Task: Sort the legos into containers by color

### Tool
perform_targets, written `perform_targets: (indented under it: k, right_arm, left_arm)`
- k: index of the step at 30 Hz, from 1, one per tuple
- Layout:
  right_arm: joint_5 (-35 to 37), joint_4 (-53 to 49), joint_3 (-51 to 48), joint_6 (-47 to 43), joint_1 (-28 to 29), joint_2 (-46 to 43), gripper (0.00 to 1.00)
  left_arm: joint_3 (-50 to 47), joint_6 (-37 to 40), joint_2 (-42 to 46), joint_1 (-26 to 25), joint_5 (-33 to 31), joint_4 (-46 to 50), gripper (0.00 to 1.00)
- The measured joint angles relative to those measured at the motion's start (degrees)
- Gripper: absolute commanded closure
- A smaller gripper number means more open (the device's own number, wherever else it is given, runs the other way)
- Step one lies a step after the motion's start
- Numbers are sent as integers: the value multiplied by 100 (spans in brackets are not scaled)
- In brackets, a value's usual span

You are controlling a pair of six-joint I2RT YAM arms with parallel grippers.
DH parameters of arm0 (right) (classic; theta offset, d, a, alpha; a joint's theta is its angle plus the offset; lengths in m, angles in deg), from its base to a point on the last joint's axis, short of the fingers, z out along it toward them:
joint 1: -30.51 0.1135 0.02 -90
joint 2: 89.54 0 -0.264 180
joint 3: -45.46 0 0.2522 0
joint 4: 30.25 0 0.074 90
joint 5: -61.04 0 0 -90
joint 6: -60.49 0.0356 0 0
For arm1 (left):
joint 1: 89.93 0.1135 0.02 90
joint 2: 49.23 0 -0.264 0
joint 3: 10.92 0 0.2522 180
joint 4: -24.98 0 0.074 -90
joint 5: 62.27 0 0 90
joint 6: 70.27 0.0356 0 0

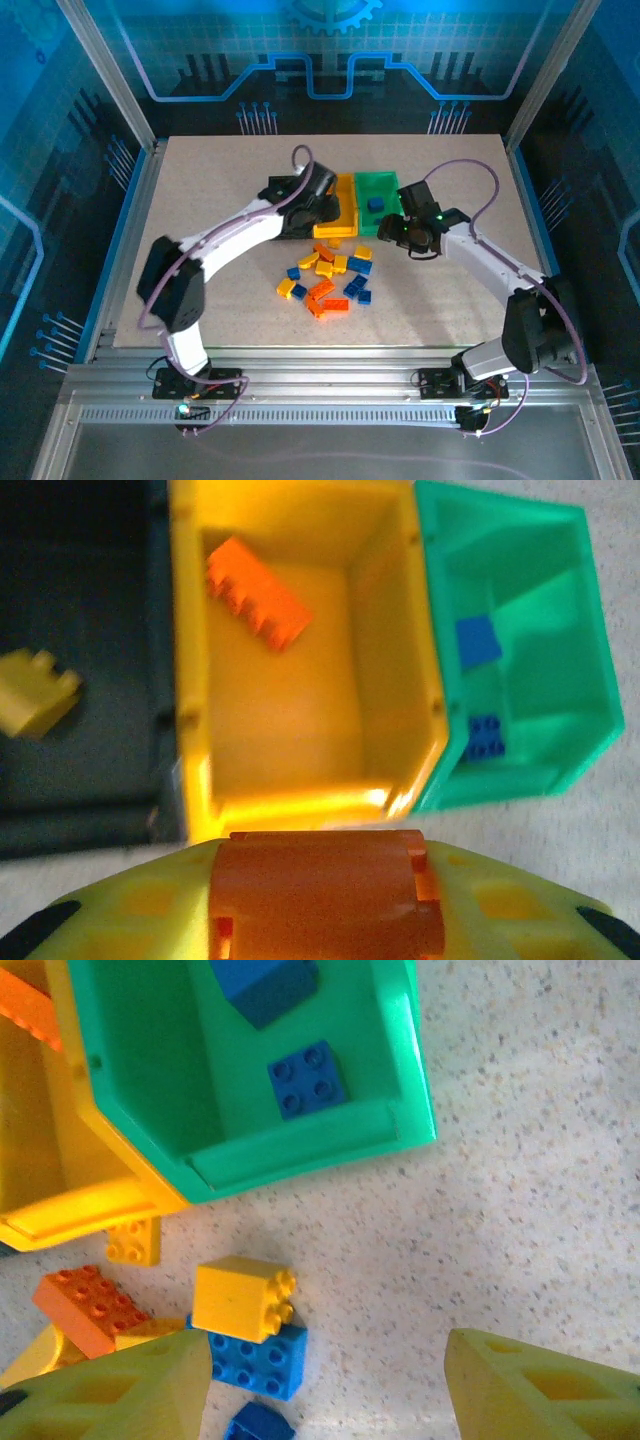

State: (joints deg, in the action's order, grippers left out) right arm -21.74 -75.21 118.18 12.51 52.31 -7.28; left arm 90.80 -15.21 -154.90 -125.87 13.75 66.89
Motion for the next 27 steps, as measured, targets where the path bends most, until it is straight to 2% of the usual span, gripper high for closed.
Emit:
perform_targets:
  k: [6, 11, 16, 19, 20, 24, 27]
  right_arm:
    - [-59, -2, -356, 0, 136, -258, 35]
    - [-186, 31, -570, -9, 501, -409, 33]
    - [-452, 210, -1021, 0, 1010, -540, 32]
    - [-522, 280, -1228, 46, 1248, -533, 32]
    - [-538, 297, -1255, 66, 1309, -514, 31]
    - [-514, 444, -1259, 179, 1534, -295, 30]
    - [-442, 481, -1259, 280, 1720, -140, 32]
  left_arm:
    - [1390, 179, -1274, 70, -192, 260, 57]
    - [2114, 205, -1882, 136, -254, 560, 37]
    - [2337, 186, -1958, 151, -203, 765, 16]
    - [2361, 181, -1880, 149, -107, 767, 2]
    - [2308, 179, -1794, 138, -59, 743, 1]
    - [1502, 192, -920, 46, 81, 529, 1]
    - [538, 181, 164, -173, 162, 225, 1]
